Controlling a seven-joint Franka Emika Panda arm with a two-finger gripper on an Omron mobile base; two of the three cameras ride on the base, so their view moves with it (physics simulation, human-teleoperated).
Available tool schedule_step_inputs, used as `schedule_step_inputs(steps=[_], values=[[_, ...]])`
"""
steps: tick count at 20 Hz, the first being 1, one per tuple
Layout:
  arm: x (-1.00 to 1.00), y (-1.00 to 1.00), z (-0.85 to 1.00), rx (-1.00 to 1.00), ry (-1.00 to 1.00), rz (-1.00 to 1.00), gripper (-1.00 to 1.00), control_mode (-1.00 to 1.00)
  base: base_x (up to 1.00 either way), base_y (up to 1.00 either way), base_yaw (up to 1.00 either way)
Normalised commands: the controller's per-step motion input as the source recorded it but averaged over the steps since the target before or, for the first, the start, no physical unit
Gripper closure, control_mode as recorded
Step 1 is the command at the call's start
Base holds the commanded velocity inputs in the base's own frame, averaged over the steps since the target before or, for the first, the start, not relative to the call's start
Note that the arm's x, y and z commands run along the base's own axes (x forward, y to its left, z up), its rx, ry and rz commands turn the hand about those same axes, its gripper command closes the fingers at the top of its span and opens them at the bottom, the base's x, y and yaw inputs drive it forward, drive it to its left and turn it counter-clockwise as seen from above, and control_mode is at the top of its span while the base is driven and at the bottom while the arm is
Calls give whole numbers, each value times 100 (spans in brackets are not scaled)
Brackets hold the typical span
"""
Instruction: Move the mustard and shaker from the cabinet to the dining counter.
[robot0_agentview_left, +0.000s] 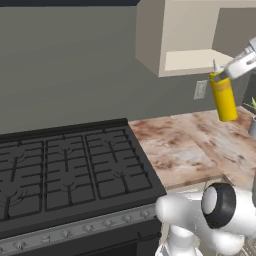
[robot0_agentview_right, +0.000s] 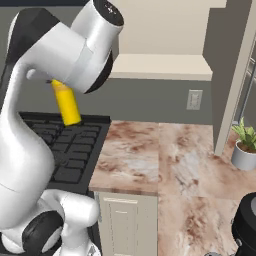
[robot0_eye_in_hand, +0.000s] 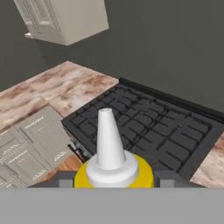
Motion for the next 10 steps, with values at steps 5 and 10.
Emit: schedule_step_inputs(steps=[5,10], values=[[-86,66,-17,0,-5,-10,100,-100,0,0,0],[-13,20,0,0,-7,-25,100,-100,0,0,0]])
